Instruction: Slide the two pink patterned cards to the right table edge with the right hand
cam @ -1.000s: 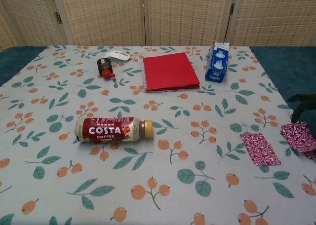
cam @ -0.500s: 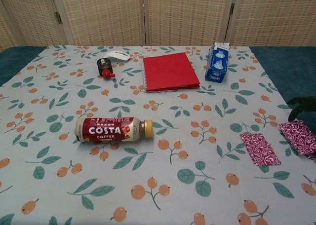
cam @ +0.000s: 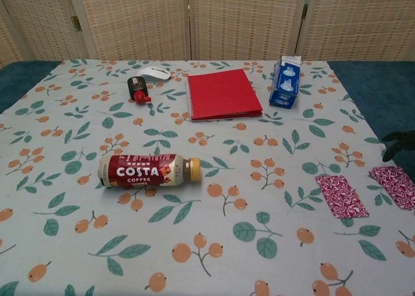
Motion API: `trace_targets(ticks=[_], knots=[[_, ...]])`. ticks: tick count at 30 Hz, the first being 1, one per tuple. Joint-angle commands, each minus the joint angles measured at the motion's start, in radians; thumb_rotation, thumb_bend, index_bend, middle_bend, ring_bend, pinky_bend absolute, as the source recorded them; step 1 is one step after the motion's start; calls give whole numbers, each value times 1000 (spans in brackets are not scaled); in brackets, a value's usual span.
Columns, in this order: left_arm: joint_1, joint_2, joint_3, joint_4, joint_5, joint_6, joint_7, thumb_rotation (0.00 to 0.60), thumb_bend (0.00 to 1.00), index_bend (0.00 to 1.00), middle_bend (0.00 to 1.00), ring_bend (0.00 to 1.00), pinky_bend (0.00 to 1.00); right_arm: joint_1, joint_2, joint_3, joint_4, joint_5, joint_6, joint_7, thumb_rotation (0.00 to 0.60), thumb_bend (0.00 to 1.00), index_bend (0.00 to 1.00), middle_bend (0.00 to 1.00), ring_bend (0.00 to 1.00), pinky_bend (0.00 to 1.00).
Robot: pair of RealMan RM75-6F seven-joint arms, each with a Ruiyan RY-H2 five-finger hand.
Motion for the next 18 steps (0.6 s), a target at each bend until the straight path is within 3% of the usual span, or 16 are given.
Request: trace_targets(ticks=[1,9,18], knots=[[1,0,0,0,0,1,-1,600,249,116,4,86,0,0,0,0,1,0,-3,-2,518,182,202,65,0,0],[3,0,-1,3,1,3,-6,600,249,111,4,86,0,-16,30,1,-91,-39,55,33,517,182,164,63,0,0],[2,-5,-1,21,5,3,-29,600,250,115,4,86,0,3,-17,10,-197,-8,25,-73,518,183,164,63,0,0]])
